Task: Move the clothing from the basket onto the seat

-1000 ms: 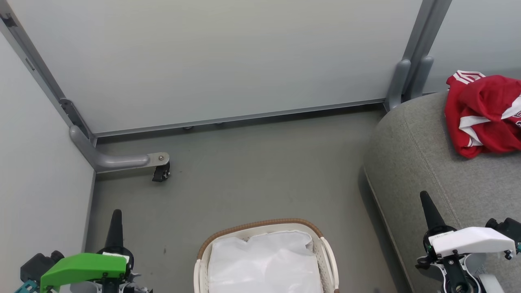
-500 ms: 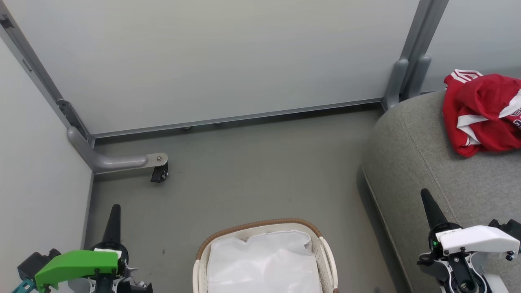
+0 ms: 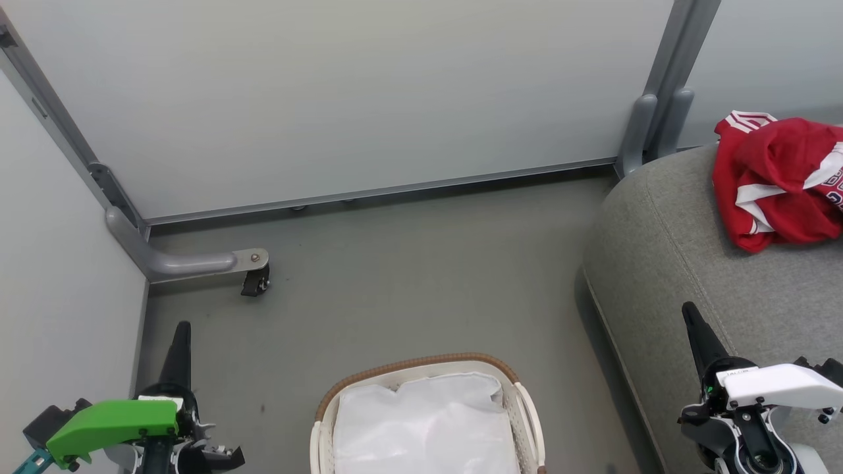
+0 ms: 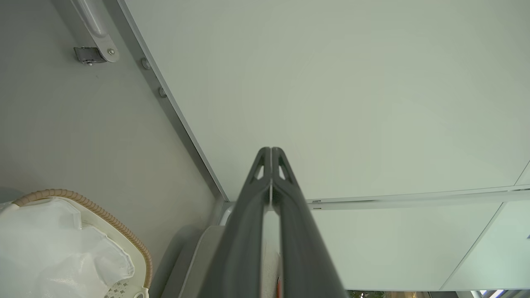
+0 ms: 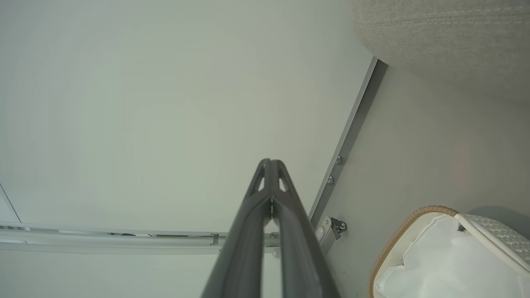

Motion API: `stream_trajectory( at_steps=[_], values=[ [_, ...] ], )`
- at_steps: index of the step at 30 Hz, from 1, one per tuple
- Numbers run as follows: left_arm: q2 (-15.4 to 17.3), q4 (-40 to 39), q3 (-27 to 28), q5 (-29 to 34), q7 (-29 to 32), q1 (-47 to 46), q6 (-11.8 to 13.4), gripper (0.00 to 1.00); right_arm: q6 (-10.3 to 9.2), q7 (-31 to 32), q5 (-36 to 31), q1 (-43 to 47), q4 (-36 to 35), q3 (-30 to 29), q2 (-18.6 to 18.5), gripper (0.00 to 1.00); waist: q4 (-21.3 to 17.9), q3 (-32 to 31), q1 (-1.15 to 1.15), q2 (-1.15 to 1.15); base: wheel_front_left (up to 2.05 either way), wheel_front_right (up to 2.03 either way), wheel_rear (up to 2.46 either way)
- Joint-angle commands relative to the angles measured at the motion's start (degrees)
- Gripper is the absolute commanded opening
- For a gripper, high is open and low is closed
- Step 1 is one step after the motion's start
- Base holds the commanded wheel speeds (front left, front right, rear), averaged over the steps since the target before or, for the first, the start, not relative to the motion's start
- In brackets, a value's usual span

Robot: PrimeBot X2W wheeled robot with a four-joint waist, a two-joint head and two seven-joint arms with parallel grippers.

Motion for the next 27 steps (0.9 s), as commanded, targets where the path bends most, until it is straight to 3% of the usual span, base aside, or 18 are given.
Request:
stream_trajectory(
  at_steps=[1,27],
  values=[
    [0.3,-0.4,0.3,-1.4,0.4,-1.4,-0.4,0.00,-0.03,0.5,1.4,-0.8,-0.6,-0.3,-0.4,0.00,0.0,0.0,0.00,0.00,0.00,0.00,0.00],
    [0.3,-0.3,1.4,-9.0,2.7,-2.2,-1.0,0.00,-0.03,2.7,10.1,-0.7,-1.1,-0.9,-0.4,0.00,-0.6,0.0,0.00,0.00,0.00,0.00,0.00]
  ],
)
